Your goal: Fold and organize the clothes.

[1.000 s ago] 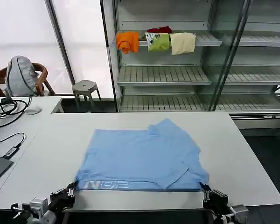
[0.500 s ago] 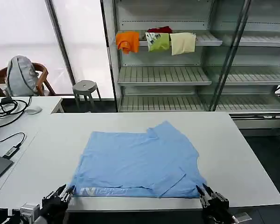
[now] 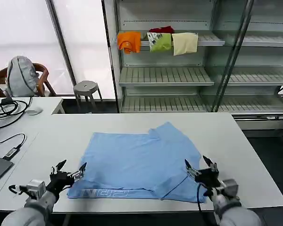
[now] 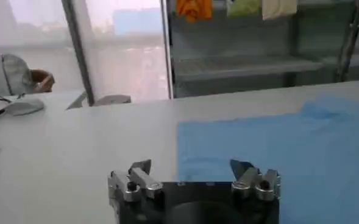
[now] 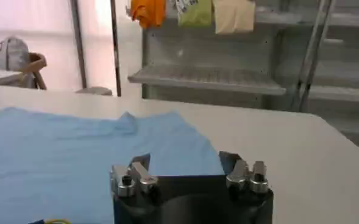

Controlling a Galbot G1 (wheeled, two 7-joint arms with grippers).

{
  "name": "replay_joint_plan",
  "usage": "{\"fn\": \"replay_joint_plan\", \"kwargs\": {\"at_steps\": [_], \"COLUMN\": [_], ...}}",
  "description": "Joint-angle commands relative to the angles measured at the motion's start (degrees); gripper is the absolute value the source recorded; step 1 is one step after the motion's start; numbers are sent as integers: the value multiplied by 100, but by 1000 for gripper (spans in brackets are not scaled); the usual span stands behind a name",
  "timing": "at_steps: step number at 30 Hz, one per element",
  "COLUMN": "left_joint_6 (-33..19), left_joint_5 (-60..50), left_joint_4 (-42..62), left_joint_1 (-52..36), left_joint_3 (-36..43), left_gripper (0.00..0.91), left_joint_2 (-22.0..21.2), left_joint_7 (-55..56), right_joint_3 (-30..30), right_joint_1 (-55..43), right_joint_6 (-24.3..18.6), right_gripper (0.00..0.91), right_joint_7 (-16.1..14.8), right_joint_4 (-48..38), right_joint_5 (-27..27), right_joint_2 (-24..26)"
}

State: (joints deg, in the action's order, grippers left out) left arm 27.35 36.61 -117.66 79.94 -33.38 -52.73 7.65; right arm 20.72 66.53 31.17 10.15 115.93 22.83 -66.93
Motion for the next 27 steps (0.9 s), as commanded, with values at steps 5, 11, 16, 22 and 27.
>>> {"fn": "replay_joint_plan", "kwargs": {"at_steps": [5, 11, 16, 22, 27], "left_joint_6": [17, 93, 208, 365, 323], "left_joint_5": [328, 299, 216, 12, 120], "left_joint_4": [2506, 3048, 3456, 4128, 4039], "left_joint_1": [-2994, -3640, -4070, -4313, -4339], "left_joint_3": [1331, 1835, 2251, 2457, 2442], "left_gripper": [907, 907, 907, 907, 907], "left_joint_2": [151, 93, -39, -121, -170], "left_joint_7": [-335, -534, -630, -816, -867], "right_joint_3": [-1175, -1115, -991, -940, -912], "right_joint_1": [-3262, -3681, -3741, -3796, -3798], "right_joint_6": [193, 192, 192, 182, 150], "right_gripper": [907, 907, 907, 907, 907], "right_joint_7": [434, 638, 588, 556, 493], "right_joint_4": [-3073, -3912, -4200, -4434, -4643], "right_joint_5": [-69, -46, 38, 1, -72], "right_joint_2": [-954, -1323, -1430, -1595, -1690]}}
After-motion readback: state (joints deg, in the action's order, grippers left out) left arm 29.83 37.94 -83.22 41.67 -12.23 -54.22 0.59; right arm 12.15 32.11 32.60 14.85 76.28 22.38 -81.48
